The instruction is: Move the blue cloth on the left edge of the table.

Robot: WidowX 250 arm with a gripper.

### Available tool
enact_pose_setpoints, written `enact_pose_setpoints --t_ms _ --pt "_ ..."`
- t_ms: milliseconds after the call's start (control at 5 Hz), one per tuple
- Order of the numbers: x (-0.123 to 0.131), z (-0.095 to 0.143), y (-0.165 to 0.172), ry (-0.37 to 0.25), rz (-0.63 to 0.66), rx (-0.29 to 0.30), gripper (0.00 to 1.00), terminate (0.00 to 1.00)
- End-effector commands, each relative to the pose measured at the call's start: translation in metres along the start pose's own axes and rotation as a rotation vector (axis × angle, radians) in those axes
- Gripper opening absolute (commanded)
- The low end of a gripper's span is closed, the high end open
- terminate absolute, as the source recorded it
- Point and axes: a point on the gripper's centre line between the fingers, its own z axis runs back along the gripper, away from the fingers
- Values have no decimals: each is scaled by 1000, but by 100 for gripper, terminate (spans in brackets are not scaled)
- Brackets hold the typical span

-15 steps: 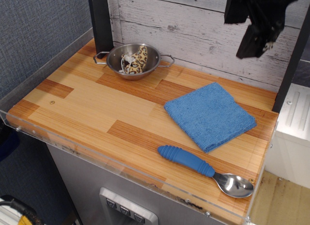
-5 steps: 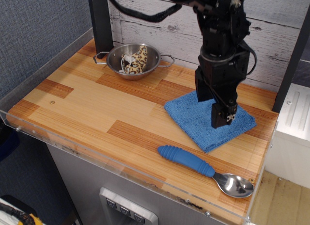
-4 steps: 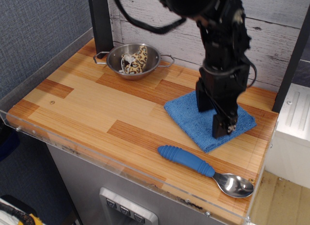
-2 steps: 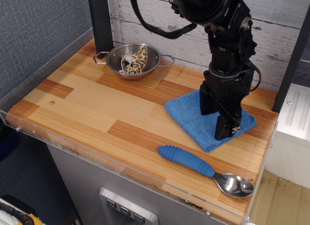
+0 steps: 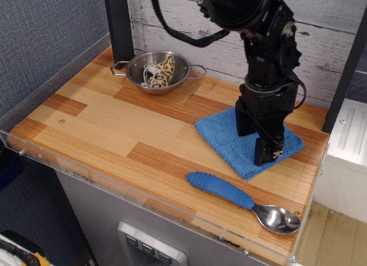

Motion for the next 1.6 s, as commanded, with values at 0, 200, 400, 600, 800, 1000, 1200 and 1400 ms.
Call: enact_pose_setpoints --t_ms 0,200,400,600,800,1000,1200,1400 --pt "-35 -6 -6 27 16 18 100 0" --pt "-50 -13 -5 47 49 19 100 0" --pt "-67 -18 -1 68 81 14 100 0" --pt "-85 -30 0 89 122 -16 100 0" --pt "-102 -35 3 94 167 -31 100 0" --pt "-121 -36 6 92 218 -35 100 0" --pt "-142 -32 11 101 263 -28 100 0" --pt "-157 -27 13 107 298 -20 100 0"
